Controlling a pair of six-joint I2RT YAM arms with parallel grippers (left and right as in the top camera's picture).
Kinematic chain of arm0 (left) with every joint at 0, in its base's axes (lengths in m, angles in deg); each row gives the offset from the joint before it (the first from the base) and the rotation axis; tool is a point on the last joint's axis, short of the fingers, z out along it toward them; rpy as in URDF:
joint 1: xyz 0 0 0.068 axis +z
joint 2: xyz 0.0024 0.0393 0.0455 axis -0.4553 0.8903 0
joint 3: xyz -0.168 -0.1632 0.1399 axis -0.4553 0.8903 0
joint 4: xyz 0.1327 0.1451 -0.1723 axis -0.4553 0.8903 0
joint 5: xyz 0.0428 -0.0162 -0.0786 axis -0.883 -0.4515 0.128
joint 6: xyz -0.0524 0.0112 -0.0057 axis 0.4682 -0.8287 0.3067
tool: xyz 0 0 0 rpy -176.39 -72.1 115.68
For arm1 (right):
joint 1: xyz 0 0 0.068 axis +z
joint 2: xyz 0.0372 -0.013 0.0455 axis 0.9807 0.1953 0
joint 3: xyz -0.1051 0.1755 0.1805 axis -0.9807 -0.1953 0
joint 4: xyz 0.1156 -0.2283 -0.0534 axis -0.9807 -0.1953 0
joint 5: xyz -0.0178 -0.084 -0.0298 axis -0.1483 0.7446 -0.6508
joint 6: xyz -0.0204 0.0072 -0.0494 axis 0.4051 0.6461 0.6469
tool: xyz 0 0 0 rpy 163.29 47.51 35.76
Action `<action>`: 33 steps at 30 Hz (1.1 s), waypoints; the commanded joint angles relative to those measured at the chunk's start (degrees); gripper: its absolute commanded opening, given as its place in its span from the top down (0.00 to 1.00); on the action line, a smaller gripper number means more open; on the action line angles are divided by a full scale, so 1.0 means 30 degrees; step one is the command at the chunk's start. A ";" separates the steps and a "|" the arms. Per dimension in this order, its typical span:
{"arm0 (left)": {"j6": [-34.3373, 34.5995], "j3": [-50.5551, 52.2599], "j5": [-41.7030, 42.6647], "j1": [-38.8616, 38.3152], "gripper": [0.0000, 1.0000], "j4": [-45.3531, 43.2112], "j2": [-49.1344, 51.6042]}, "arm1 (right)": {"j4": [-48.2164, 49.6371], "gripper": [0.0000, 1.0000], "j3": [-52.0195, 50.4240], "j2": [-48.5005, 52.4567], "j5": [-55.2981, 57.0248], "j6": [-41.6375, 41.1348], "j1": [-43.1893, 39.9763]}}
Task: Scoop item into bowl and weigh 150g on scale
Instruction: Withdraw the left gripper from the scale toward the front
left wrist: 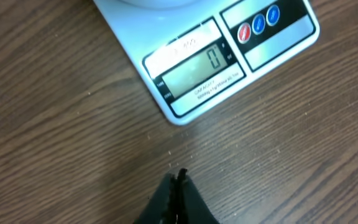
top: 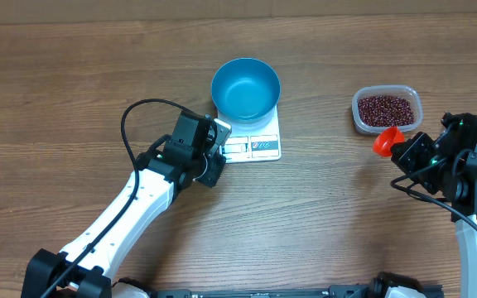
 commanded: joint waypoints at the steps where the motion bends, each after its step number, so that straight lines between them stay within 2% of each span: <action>1: -0.0255 -0.0211 0.0423 0.0007 0.96 0.0466 -0.0561 | 0.0109 0.96 0.0488 -0.0153 0.0197 0.0138 -0.0095; 8: -0.0168 -0.0721 0.0335 -0.0219 0.96 0.1668 -0.5115 | -0.0022 0.96 0.0488 -0.0153 0.0204 0.0138 -0.0095; 13: 0.0787 0.0226 0.0146 -0.0532 0.95 0.2426 -0.7504 | -0.0117 0.96 0.0488 -0.0153 0.0204 0.0146 -0.0095; 16: 0.1676 0.1953 0.0495 -0.0532 0.96 0.1464 -0.8670 | -0.0153 0.96 0.0488 -0.0153 0.0204 0.0146 -0.0095; 21: 0.1647 0.5282 0.0838 -0.0605 0.96 -0.1275 -1.0710 | -0.0459 0.96 0.0488 -0.0153 0.0204 0.0146 -0.0095; 26: 0.1501 0.7060 0.0692 -0.0605 0.93 -0.3184 -1.1628 | -0.0729 0.96 0.0488 -0.0153 0.0204 0.0146 -0.0095; 28: 0.0962 0.7184 0.0692 -0.0605 0.77 -0.3322 -1.1475 | -0.0736 0.96 0.0488 -0.0153 0.0204 0.0146 -0.0095; 29: 0.0699 0.7184 0.0699 -0.0605 0.73 -0.3264 -1.1344 | -0.0736 0.96 0.0488 -0.0153 0.0204 0.0146 -0.0095; 31: 0.0707 0.7184 0.0721 -0.0605 0.53 -0.3257 -1.1118 | -0.0736 0.96 0.0488 -0.0153 0.0204 0.0146 -0.0095; 32: 0.0707 0.7184 0.0721 -0.0605 0.37 -0.3264 -1.0972 | -0.0736 0.96 0.0488 -0.0153 0.0204 0.0146 -0.0095; 33: 0.0707 0.7184 0.0721 -0.0605 0.10 -0.3264 -1.0841 | -0.0736 0.96 0.0488 -0.0153 0.0204 0.0146 -0.0095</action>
